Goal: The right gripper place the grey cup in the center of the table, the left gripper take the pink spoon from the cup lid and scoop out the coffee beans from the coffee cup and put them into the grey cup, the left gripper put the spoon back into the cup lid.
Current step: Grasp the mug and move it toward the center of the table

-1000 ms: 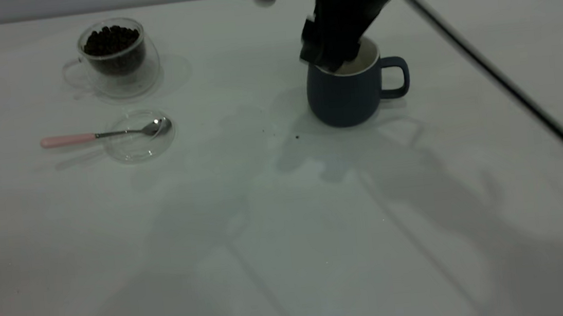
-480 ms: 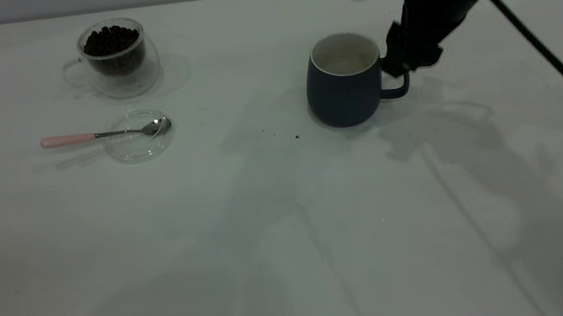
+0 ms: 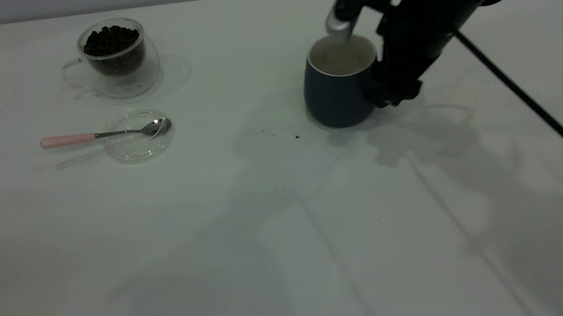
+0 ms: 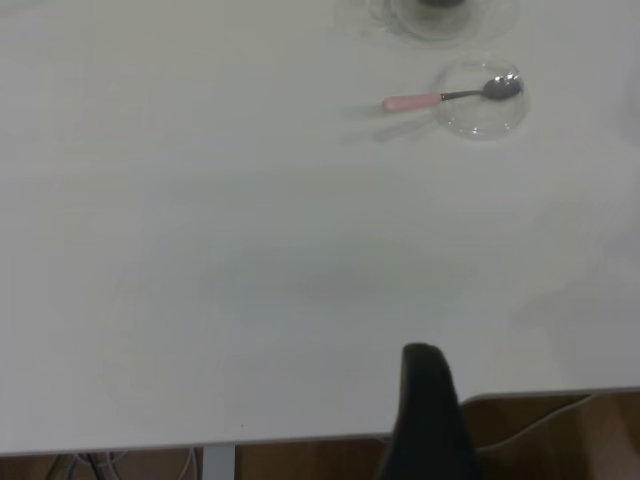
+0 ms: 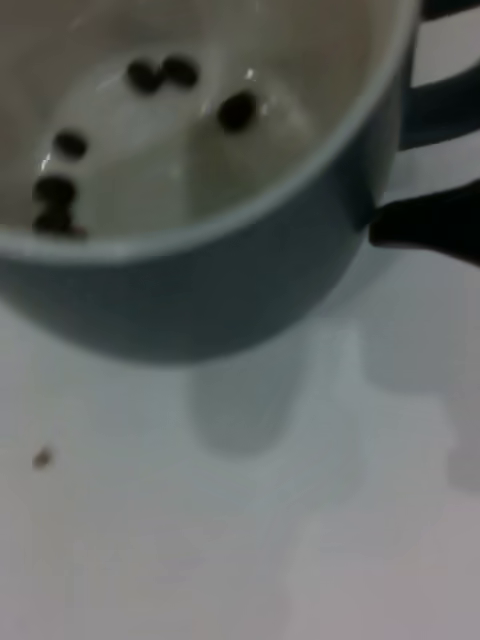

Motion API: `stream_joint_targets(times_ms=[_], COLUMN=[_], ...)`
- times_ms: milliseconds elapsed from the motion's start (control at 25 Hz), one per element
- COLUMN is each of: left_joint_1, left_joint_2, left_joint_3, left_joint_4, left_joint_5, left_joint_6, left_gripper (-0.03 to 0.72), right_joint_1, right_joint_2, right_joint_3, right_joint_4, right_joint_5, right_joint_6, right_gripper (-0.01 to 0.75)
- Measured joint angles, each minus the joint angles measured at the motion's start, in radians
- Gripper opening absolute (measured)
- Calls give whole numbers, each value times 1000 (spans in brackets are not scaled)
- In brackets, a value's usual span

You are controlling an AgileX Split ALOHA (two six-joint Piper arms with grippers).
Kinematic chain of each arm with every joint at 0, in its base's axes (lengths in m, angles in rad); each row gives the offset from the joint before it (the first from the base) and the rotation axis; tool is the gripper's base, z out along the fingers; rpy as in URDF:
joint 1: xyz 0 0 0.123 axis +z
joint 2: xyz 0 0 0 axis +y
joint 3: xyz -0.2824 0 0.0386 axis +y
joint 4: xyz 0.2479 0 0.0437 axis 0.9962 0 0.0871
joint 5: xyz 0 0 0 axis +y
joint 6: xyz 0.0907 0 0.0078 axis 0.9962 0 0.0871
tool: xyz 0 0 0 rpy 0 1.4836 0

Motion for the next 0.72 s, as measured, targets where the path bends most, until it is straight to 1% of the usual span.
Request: stream_joint_targets(times_ms=[280, 400, 480, 560, 640, 720], left_joint_1=[0, 0, 0, 0, 0, 0], left_joint_2=[0, 0, 0, 0, 0, 0], left_joint_3=[0, 0, 0, 0, 0, 0], left_joint_4=[0, 0, 0, 0, 0, 0], left_joint_5=[0, 0, 0, 0, 0, 0], left_joint_6=[0, 0, 0, 0, 0, 0], left_gripper=[586, 586, 586, 586, 586, 586], right_joint_1=[86, 126, 138, 138, 135, 126], right_joint_2=[10, 10, 8, -13, -78, -173], right_joint_3=[-63, -71, -72, -72, -71, -71], right_joint_4=[0, 0, 12, 29, 34, 24], right_joint_5=[-3, -13, -5, 41, 115, 223], right_joint_6=[0, 0, 0, 0, 13, 64], right_gripper=[591, 591, 591, 591, 591, 591])
